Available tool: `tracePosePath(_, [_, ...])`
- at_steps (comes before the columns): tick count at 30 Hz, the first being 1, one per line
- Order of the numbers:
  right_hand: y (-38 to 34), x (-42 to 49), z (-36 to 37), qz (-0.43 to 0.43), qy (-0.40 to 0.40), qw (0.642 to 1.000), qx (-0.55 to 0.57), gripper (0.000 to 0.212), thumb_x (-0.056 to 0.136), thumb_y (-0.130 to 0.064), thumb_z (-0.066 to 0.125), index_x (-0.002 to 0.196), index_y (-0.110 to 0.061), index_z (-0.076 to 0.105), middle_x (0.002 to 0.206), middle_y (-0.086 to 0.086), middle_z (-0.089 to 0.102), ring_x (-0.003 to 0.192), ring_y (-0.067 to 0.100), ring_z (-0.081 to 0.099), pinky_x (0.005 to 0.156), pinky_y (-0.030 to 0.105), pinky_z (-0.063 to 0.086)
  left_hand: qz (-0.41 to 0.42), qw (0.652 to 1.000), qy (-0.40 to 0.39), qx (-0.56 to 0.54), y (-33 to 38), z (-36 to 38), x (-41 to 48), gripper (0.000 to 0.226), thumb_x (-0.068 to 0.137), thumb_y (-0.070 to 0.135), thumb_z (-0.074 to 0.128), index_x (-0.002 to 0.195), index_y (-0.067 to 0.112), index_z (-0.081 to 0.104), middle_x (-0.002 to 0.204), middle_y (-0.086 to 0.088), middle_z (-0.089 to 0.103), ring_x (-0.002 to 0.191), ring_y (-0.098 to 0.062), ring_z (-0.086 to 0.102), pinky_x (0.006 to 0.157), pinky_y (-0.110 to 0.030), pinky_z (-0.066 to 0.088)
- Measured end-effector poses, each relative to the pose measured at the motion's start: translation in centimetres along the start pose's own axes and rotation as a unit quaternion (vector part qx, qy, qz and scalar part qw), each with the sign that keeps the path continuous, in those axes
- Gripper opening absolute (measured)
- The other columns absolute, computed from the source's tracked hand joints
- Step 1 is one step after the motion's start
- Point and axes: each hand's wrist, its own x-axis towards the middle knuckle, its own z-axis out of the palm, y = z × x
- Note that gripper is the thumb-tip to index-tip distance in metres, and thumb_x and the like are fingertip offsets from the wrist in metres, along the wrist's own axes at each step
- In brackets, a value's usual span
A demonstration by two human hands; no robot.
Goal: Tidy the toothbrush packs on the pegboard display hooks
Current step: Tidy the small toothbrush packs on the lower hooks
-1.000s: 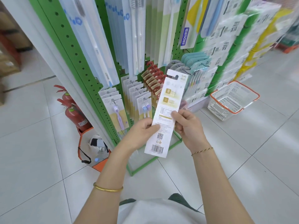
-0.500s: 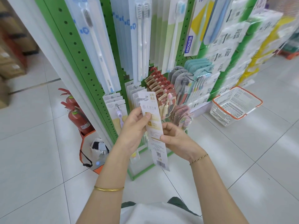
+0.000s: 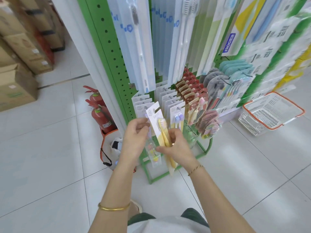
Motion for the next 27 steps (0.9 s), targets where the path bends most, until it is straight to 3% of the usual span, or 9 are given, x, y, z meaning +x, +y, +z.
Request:
tracePosePath(3, [0.6, 0.6, 2.1, -0.001, 0.06, 0.996, -0.066, 0.079, 0.062, -0.037, 0.086, 0.124, -0.015, 0.042, 0.114, -0.005, 0.052, 0.102, 0.012, 0.053, 0.082, 0.024, 0.046, -0.002, 1.0, 0.025, -0.004, -0.6, -1.2, 0.7, 0.026, 0.094, -0.002, 0.047, 0.112, 0.012, 0.059, 0.106, -0.004, 0.066, 0.096, -0.011, 0.06, 0.078, -0.024, 0.051])
tracePosePath(7, [0.8, 1.1, 3.7, -0.021, 0.125, 0.982, -0.14, 0.08, 0.062, -0.044, 0.085, 0.123, -0.013, 0.044, 0.108, -0.007, 0.048, 0.099, 0.012, 0.049, 0.077, 0.024, 0.043, 0.016, 0.999, 0.048, 0.007, -0.7, -2.0, 1.7, 0.028, 0.093, -0.004, 0.045, 0.108, 0.016, 0.058, 0.102, 0.001, 0.063, 0.093, -0.01, 0.058, 0.065, -0.011, 0.049])
tracePosePath(11, [1.0, 1.7, 5.4, -0.032, 0.158, 0.974, -0.159, 0.073, 0.064, -0.042, 0.084, 0.118, -0.009, 0.046, 0.103, -0.003, 0.047, 0.098, 0.02, 0.05, 0.078, 0.03, 0.045, 0.054, 0.996, 0.066, 0.035, -0.2, -2.4, 2.9, 0.03, 0.091, -0.004, 0.046, 0.106, 0.019, 0.057, 0.096, 0.012, 0.058, 0.085, 0.002, 0.055, 0.075, -0.017, 0.047])
tracePosePath(16, [1.0, 3.0, 7.0, -0.005, 0.177, 0.972, -0.157, 0.075, 0.069, -0.039, 0.081, 0.123, -0.005, 0.041, 0.116, 0.005, 0.05, 0.106, 0.025, 0.05, 0.08, 0.033, 0.044, 0.129, 0.974, 0.071, 0.173, 0.4, -2.9, 5.5, 0.031, 0.092, 0.0, 0.049, 0.117, 0.014, 0.061, 0.107, 0.003, 0.051, 0.083, 0.003, 0.051, 0.074, -0.003, 0.038])
tracePosePath(17, [1.0, 3.2, 7.2, -0.003, 0.178, 0.971, -0.159, 0.076, 0.069, -0.039, 0.081, 0.124, -0.005, 0.04, 0.118, 0.006, 0.05, 0.108, 0.025, 0.049, 0.081, 0.033, 0.044, 0.145, 0.968, 0.067, 0.192, 0.6, -2.9, 6.0, 0.03, 0.093, 0.001, 0.05, 0.117, 0.012, 0.062, 0.107, 0.002, 0.05, 0.083, 0.0, 0.052, 0.075, -0.004, 0.038])
tracePosePath(21, [1.2, 3.5, 7.9, -0.005, 0.177, 0.968, -0.177, 0.084, 0.071, -0.039, 0.08, 0.132, -0.001, 0.036, 0.125, 0.009, 0.049, 0.117, 0.025, 0.047, 0.091, 0.034, 0.044, 0.178, 0.945, 0.054, 0.27, 1.1, -2.9, 7.7, 0.027, 0.092, 0.003, 0.051, 0.113, 0.01, 0.066, 0.105, -0.004, 0.054, 0.096, -0.023, 0.056, 0.084, -0.032, 0.047])
tracePosePath(27, [1.6, 3.0, 7.6, -0.004, 0.172, 0.968, -0.185, 0.083, 0.075, -0.038, 0.078, 0.136, -0.003, 0.034, 0.134, 0.01, 0.045, 0.124, 0.025, 0.044, 0.096, 0.034, 0.044, 0.176, 0.929, 0.02, 0.325, 1.5, -2.9, 8.7, 0.021, 0.093, 0.01, 0.054, 0.106, 0.013, 0.07, 0.1, -0.003, 0.056, 0.095, -0.023, 0.056, 0.08, -0.034, 0.048])
